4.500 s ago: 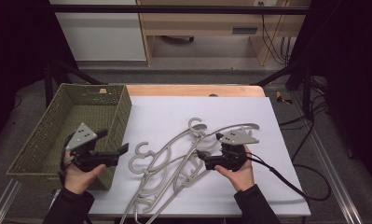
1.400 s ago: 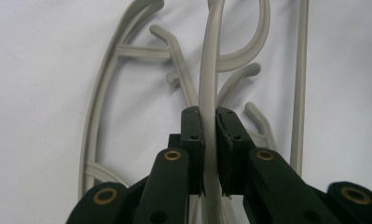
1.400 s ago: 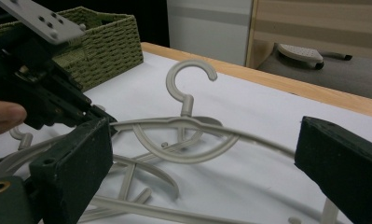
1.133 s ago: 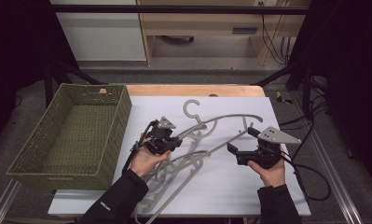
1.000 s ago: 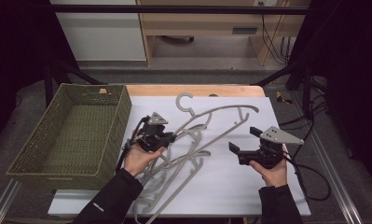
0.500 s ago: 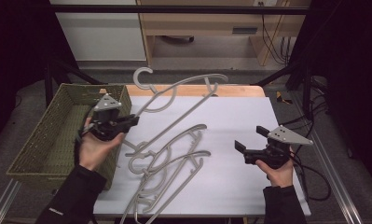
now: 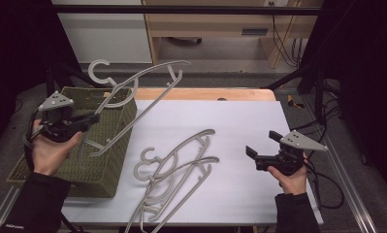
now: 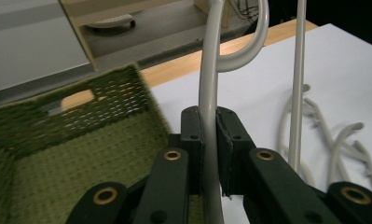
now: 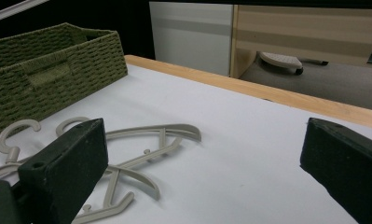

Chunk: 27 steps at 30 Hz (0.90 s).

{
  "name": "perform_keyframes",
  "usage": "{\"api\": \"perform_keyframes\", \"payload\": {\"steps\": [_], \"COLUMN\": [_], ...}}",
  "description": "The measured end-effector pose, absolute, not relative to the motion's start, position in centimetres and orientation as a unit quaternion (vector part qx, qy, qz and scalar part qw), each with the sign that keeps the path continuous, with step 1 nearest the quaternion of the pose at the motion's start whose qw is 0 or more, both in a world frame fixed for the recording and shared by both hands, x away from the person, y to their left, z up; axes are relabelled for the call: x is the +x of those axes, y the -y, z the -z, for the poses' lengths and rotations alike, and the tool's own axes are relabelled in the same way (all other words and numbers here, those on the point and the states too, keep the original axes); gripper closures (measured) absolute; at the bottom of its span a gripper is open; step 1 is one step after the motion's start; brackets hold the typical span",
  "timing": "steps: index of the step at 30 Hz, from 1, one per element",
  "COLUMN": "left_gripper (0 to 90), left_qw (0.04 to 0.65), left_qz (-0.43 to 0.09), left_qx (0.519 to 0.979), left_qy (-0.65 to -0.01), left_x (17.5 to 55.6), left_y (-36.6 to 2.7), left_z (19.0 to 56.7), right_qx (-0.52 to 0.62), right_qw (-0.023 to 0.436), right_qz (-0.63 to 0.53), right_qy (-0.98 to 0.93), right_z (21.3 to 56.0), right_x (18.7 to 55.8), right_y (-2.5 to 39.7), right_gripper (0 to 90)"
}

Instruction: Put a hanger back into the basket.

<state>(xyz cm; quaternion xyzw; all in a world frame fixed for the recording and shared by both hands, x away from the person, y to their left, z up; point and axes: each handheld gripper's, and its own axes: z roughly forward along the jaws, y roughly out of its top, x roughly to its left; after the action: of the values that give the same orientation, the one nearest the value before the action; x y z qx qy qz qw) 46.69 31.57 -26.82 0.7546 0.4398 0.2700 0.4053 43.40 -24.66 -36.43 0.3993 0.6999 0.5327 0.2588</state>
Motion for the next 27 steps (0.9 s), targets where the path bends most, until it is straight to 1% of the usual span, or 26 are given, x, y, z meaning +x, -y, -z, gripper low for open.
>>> {"api": "perform_keyframes", "payload": {"steps": [9,16,27], "left_gripper": [81.7,81.6,81.6], "left_qw": [0.391,0.365,0.351], "left_qz": [-0.276,-0.288,-0.292], "left_qx": [0.744,0.745,0.730], "left_qy": [-0.466,-0.478,-0.509], "left_x": [47.5,48.1,48.0], "left_y": [-36.4,-39.1,-43.5], "left_z": [28.3,29.4,31.3], "right_qx": [0.401,0.401,0.403], "right_qw": [0.256,0.255,0.252], "right_qz": [-0.530,-0.529,-0.526], "right_qy": [-0.702,-0.703,-0.705], "right_z": [36.5,36.6,36.7], "right_x": [43.5,43.5,43.6], "right_y": [24.6,24.6,24.5], "right_gripper": [0.9,1.0,1.0]}}
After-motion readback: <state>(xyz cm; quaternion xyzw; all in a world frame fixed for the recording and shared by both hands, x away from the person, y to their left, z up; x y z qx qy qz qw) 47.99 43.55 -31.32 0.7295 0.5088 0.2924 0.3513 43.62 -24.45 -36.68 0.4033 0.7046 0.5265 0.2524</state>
